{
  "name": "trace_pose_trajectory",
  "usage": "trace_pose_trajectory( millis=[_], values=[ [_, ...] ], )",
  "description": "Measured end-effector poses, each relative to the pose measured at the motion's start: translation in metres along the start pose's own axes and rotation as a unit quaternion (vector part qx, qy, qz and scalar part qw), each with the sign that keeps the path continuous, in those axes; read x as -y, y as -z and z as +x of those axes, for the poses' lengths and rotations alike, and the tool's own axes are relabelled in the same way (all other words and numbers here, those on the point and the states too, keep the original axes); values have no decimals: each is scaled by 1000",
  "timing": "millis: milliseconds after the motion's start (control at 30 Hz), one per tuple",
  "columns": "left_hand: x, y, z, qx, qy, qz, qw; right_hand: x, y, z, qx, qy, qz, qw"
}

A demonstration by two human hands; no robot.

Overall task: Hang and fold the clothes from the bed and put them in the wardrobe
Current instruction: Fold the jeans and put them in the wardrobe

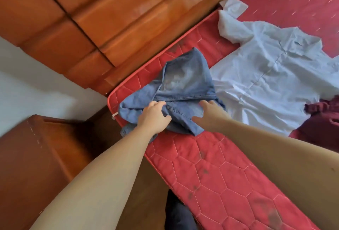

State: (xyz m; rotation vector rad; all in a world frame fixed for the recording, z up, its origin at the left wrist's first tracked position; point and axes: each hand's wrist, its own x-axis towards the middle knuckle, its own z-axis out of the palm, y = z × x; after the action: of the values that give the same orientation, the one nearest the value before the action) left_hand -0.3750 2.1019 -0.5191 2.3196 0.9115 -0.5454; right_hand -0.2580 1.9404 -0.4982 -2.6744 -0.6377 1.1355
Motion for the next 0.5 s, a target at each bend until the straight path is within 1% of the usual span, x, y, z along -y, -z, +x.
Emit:
trace_pose_trajectory(
  millis=[67, 100, 133, 167, 233, 267, 333, 400, 467, 500],
  values=[
    [16, -12, 31, 24, 24, -25, 999, 15, -22, 34, 38, -37, 67, 996],
    [23, -18, 47, 33, 46, -56, 997, 23, -35, 49, 49, -47, 90, 994],
    [29, -23, 62, 38, 85, -109, 990, 29, -47, 64, 55, -46, 91, 993],
    [35, -28, 77, 39, 135, -175, 974, 35, -60, 78, 58, -42, 70, 995],
    [43, -38, 103, 36, 239, -295, 924, 43, -81, 98, 56, -41, -11, 998],
    [47, -43, 113, 38, 271, -337, 901, 44, -91, 106, 55, -45, -46, 996],
    [52, -55, 127, 47, 307, -396, 864, 43, -106, 119, 52, -60, -86, 993],
    [56, -67, 138, 62, 332, -434, 835, 34, -118, 129, 41, -70, -119, 990],
    [60, -75, 145, 48, 349, -465, 812, 24, -122, 135, 27, -49, -148, 987],
    [61, -77, 146, 37, 354, -484, 799, 21, -121, 136, 14, -39, -139, 989]
  ],
)
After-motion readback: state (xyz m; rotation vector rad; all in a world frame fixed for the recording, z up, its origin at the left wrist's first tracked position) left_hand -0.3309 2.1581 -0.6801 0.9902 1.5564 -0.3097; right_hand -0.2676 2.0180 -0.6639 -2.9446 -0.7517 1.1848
